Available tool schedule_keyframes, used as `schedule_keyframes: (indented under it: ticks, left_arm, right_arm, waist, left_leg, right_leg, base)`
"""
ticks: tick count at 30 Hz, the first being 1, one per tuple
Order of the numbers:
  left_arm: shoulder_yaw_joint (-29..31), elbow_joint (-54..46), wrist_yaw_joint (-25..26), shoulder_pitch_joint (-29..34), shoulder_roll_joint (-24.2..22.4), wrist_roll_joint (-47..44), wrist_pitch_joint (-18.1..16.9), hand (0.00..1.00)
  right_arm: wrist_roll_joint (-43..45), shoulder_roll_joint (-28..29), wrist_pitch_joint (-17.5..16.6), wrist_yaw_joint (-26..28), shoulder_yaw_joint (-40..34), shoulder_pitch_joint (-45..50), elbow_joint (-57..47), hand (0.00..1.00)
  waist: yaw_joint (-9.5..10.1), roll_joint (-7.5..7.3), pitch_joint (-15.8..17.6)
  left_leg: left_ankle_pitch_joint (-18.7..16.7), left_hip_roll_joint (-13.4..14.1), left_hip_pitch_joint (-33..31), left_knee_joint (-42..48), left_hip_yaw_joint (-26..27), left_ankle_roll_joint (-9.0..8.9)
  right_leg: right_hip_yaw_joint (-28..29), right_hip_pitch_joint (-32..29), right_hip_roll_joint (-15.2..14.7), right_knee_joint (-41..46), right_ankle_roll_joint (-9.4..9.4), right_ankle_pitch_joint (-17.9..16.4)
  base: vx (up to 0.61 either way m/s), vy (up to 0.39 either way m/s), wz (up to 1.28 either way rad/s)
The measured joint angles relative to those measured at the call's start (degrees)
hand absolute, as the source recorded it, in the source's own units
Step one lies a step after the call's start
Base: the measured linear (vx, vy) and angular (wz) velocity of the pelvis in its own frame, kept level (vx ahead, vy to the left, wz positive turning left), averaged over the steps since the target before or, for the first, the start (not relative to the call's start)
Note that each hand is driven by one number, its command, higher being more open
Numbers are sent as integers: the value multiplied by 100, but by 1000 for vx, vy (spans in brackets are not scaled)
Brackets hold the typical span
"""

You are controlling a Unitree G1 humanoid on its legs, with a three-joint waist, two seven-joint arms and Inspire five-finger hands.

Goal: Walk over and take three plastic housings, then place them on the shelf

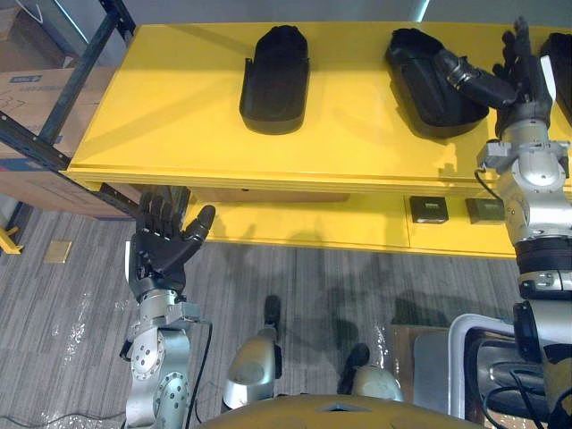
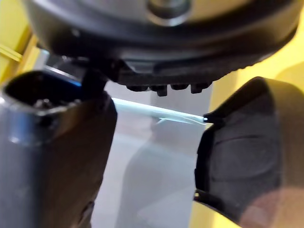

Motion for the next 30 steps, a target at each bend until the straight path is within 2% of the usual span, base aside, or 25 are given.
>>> schedule_keyframes:
  ticks: [6,13,30]
  left_arm:
    - [68,-16,-1,4,1,-1,11,100]
    - [106,-363,-13,49,8,-4,27,100]
    - [127,-426,-102,41,77,0,160,100]
  right_arm:
    - [1,0,1,-363,-271,80,531,100]
    - [105,0,-13,-423,-479,287,545,100]
    - [697,0,110,756,-517,635,637,100]
  waist:
    - [20,1,0]
    - [-25,1,0]
    - [-62,-1,1]
  left_leg:
    - [26,-55,-59,-1,-62,35]
    - [34,-61,-57,-16,-67,46]
    - [34,-78,-27,-17,-11,47]
  right_leg:
    - [-53,-19,-47,10,21,13]
    - [-57,-21,-66,30,22,13]
    - [6,-26,-84,23,35,35]
  base:
    - [-4,-17,6]
    - [-13,-27,0]
    - [-1,-21,-1]
